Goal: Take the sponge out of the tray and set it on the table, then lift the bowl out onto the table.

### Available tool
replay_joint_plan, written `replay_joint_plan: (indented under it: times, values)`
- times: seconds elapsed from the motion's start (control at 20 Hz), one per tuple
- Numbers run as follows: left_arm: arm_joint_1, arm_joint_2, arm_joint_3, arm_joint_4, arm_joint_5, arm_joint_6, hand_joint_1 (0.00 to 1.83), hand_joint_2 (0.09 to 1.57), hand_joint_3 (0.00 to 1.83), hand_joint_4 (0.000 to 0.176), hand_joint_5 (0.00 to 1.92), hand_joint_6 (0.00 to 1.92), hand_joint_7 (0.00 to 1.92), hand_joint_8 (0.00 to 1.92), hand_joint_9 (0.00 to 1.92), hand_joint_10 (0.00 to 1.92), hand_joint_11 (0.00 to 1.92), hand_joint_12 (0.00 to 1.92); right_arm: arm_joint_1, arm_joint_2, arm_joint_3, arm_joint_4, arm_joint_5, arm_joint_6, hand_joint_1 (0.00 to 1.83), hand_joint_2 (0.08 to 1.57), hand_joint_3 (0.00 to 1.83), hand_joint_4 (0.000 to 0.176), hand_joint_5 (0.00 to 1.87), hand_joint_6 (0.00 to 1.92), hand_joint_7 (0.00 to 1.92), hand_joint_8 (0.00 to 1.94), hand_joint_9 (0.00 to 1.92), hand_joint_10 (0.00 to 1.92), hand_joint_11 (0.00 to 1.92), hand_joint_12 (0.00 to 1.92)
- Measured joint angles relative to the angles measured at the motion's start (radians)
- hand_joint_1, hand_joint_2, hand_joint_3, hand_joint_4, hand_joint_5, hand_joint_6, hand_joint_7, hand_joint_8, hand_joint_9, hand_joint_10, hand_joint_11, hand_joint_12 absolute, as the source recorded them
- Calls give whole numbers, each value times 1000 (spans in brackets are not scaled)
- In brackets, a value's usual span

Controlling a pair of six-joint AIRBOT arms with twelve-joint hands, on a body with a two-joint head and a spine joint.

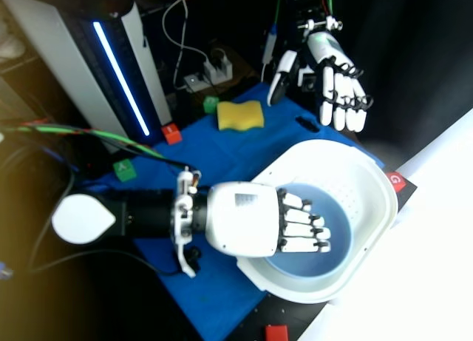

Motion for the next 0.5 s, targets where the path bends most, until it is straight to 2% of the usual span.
replay_joint_plan:
  times: [0.05,0.15,0.2,0.25,0.3,0.4,0.45,0.5]
  values:
    - [0,0,0,0,-1,-3,707,998,5,50,357,1,330,1,250,3,0,544,0,0,0,0,0,0,1415,1072,0,0,805,3,782,5,810,10,465,566]
    - [0,0,0,0,-5,-6,695,1009,4,38,368,2,347,4,264,5,0,550,0,0,0,0,-1,0,1365,1098,0,0,877,0,864,0,894,3,414,839]
    - [0,0,0,0,-7,-6,695,1009,4,38,368,2,347,4,264,5,0,550,0,0,0,0,-2,0,1365,1098,0,0,877,0,864,0,894,3,414,839]
    - [0,0,0,0,-9,-7,680,1005,1,43,373,2,361,5,275,6,0,566,0,0,0,0,-4,0,1361,1128,0,0,893,941,911,796,961,1176,594,1223]
    - [0,0,0,0,-10,-7,673,1008,1,43,376,2,366,4,281,5,0,584,0,0,0,1,-4,0,1361,1123,0,0,905,927,908,967,995,1222,667,1270]
    - [0,0,0,0,-12,-10,667,1011,2,40,380,2,368,3,276,2,0,570,0,0,0,1,-4,1,1363,1113,0,0,938,872,930,971,1015,1208,708,1239]
    - [0,0,0,0,-15,-10,676,1014,2,39,382,2,362,1,265,2,0,534,0,0,0,0,-2,3,1245,1118,3,0,939,986,992,977,1013,608,692,1109]
    - [0,0,0,1,-19,-10,672,1021,3,41,380,0,354,1,245,5,0,481,0,0,0,0,-2,2,1269,1100,0,0,1009,726,1057,1050,1189,594,864,1298]
